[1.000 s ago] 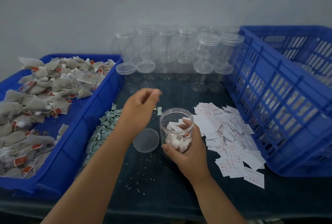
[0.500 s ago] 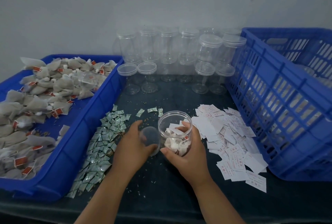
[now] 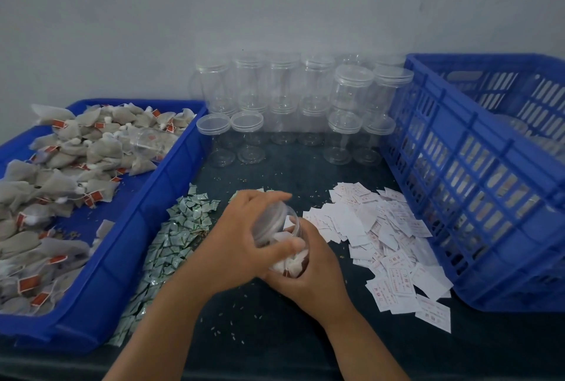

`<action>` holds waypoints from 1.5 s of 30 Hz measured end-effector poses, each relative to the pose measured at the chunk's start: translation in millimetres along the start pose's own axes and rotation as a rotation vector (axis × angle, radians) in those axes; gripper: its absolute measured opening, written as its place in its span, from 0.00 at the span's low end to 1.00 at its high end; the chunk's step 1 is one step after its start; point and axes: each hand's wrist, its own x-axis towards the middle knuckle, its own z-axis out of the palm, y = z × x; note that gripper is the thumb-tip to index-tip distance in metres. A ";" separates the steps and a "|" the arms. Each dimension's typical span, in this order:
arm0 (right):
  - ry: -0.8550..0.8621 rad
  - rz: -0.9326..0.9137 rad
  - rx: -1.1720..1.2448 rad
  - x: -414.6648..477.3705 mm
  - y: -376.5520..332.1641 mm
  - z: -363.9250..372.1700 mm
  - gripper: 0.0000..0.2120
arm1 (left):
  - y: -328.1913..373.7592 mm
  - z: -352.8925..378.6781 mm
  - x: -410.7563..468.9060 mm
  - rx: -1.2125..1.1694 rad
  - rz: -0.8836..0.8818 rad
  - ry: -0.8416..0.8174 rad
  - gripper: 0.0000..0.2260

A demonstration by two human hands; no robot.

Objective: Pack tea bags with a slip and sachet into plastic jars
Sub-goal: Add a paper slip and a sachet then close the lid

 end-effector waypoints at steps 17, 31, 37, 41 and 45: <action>-0.005 0.002 0.041 2.1 14.7 -1.5 0.31 | 47.0 14.8 8.6 0.370 0.065 -0.066 0.26; -0.044 -0.017 0.087 1.2 1.2 4.3 0.30 | 30.9 5.9 -0.8 0.242 -0.212 -0.182 0.34; -0.176 0.061 0.260 -1.0 13.5 -9.9 0.30 | 37.4 9.0 -5.7 0.171 0.090 0.064 0.19; -0.228 0.079 0.339 -2.4 11.4 -6.9 0.30 | 23.9 -17.2 0.6 -0.026 0.203 -0.204 0.15; -0.123 0.018 0.185 -1.4 4.3 -0.5 0.32 | 25.4 -21.9 -0.6 0.225 -0.005 -0.254 0.27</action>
